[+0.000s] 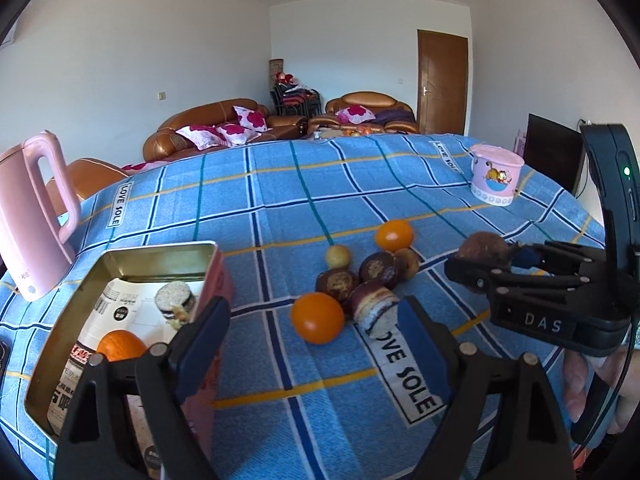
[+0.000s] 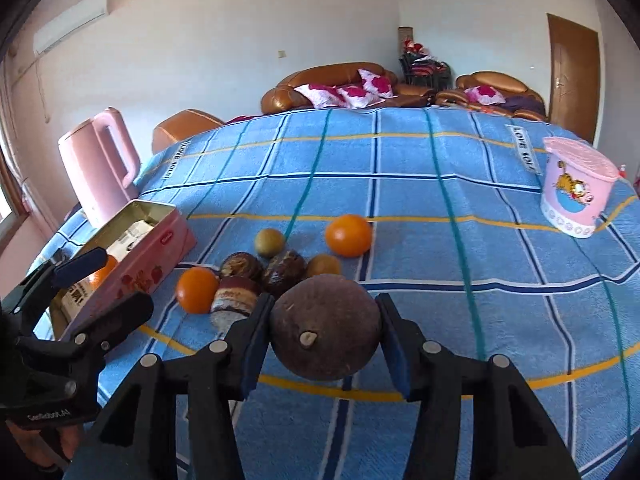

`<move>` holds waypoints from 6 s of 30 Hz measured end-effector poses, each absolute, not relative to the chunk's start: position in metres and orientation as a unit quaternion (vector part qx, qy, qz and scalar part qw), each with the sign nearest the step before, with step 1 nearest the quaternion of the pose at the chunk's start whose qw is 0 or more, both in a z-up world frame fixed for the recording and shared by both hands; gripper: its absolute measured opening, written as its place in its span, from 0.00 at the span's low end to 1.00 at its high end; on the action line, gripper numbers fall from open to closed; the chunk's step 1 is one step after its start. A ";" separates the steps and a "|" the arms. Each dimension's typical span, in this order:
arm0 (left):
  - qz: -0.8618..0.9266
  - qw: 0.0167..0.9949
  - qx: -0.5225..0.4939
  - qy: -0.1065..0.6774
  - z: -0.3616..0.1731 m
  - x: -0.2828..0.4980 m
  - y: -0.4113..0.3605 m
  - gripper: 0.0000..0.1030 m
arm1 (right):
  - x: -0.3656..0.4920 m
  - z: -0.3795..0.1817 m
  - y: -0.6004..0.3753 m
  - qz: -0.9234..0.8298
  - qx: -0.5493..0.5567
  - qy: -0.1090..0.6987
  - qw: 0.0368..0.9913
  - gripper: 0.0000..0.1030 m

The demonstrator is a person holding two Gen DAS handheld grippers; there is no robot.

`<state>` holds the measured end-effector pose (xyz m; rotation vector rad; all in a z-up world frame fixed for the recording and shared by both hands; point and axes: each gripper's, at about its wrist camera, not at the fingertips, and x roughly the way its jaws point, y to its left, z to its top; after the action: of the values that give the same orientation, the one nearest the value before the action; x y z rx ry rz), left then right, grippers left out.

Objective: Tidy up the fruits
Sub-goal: 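Grasp the white-topped cake roll with the left tool while the right tool holds the mangosteen, then carry the cake roll into the pink tin with the left tool while the right tool drops the mangosteen in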

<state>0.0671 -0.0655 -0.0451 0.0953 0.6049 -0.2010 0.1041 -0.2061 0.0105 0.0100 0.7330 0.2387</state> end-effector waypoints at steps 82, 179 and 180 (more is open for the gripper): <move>-0.134 0.932 0.114 0.316 -0.053 0.071 -0.103 0.34 | 0.096 0.021 -0.227 0.110 0.031 0.317 0.941 0.51; -0.032 0.982 -0.013 0.187 -0.012 0.026 0.009 0.34 | 0.055 0.064 -0.147 0.224 -0.036 0.193 0.954 0.51; -0.026 0.981 -0.014 0.189 -0.013 0.027 0.015 0.34 | 0.056 0.064 -0.142 0.230 -0.036 0.195 0.953 0.51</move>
<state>0.0269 0.0146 -0.0127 -0.0274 0.3810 -0.0527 0.0563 -0.1417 0.0643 -0.0729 0.3952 0.4673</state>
